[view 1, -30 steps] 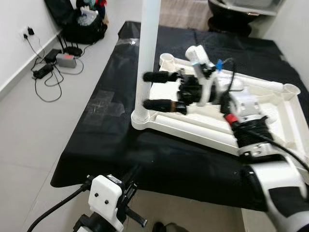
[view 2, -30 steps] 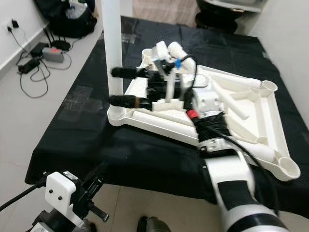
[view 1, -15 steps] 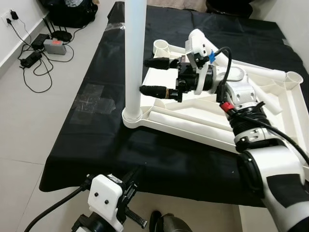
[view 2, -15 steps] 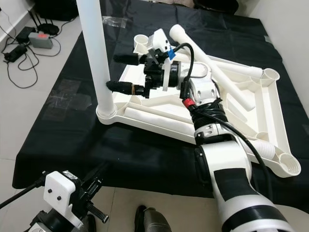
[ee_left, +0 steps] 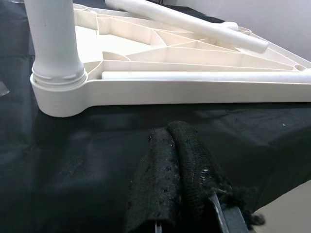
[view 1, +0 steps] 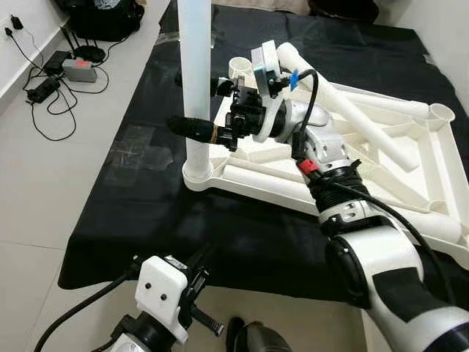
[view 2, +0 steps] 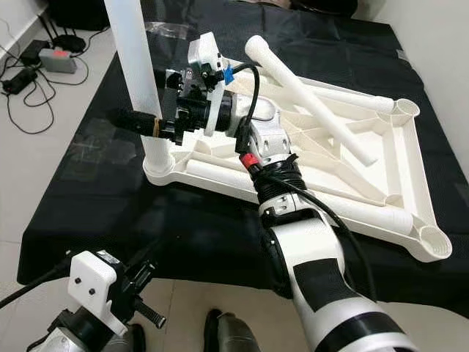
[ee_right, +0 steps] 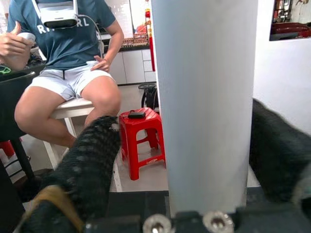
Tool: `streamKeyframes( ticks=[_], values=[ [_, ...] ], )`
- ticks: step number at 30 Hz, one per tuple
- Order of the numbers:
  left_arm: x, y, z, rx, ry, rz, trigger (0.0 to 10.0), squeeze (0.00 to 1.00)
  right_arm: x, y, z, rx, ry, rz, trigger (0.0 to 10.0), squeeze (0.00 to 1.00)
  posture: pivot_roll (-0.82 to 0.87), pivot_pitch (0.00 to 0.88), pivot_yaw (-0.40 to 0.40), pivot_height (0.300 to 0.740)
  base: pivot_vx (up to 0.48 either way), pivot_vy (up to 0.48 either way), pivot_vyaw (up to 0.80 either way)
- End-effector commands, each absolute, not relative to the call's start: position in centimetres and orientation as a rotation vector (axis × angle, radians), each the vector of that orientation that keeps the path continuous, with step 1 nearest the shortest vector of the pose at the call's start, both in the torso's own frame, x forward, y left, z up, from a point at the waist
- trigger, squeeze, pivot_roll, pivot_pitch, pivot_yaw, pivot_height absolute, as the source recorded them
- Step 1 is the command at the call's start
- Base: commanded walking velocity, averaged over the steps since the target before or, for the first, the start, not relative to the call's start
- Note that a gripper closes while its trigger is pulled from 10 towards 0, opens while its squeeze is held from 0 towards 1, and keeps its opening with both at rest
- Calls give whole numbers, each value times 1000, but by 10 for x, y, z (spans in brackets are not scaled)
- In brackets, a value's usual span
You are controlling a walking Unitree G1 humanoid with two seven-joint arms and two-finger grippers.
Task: Building children table
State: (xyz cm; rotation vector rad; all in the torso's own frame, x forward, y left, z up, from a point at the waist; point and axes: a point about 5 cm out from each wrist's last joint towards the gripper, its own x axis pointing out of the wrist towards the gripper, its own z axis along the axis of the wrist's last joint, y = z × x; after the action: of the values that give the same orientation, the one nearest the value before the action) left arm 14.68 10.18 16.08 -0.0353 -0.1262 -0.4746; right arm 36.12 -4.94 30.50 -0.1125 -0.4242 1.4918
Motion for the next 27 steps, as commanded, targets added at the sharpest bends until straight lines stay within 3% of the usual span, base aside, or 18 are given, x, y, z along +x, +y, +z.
streamKeyframes(
  ticks=[1, 9, 14, 16, 17, 19, 20, 21, 23, 24, 27],
  values=[
    [146, 101, 156, -44, -95, -472, 10000, 0, 357, -48, 310, -149, -439, 1533, 0, 0, 94, 233, -139, 740, 0, 0, 0],
    [148, 100, 156, -49, -99, -472, 10000, 0, 360, -62, 314, -236, -401, 1534, 0, 0, 74, 239, -155, 740, 0, 0, 0],
    [152, 98, 154, -53, -103, -471, 10000, 0, 367, -82, 310, -351, -281, 1402, 0, 0, 37, 226, -176, 740, 0, 0, 0],
    [156, 97, 149, -56, -101, -473, 10000, 0, 366, -100, 291, -313, -160, 1135, 0, 0, 3, 180, -213, 740, 0, 0, 0],
    [156, 97, 149, -56, -101, -473, 10000, 0, 366, -100, 291, -313, -160, 1135, 0, 0, 3, 180, -213, 740, 0, 0, 0],
    [163, 100, 141, -58, -94, -474, 10000, 0, 351, -137, 232, -168, 37, 402, 0, 0, -25, 121, -217, 740, 0, 0, 0],
    [166, 101, 139, -58, -93, -476, 10000, 0, 325, -150, 195, -114, 153, 255, 0, 0, -28, 112, -210, 740, 0, 0, 0],
    [172, 103, 135, -56, -89, -477, 10000, 0, 308, -151, 172, -74, 207, 200, 0, 0, -64, 81, -182, 740, 0, 0, 0],
    [176, 104, 131, -54, -86, -479, 10000, 0, 304, -146, 165, -43, 209, 220, 0, 0, -77, 68, -174, 740, 0, 0, 0],
    [182, 105, 127, -50, -81, -481, 10000, 0, 311, -138, 165, -14, 194, 248, 0, 0, -85, 20, -160, 740, 0, 0, 0],
    [194, 107, 118, -51, -65, -482, 10000, 0, 339, -107, 189, 6, 97, 368, 0, 0, -58, 0, -166, 740, 0, 0, 0]
  ],
)
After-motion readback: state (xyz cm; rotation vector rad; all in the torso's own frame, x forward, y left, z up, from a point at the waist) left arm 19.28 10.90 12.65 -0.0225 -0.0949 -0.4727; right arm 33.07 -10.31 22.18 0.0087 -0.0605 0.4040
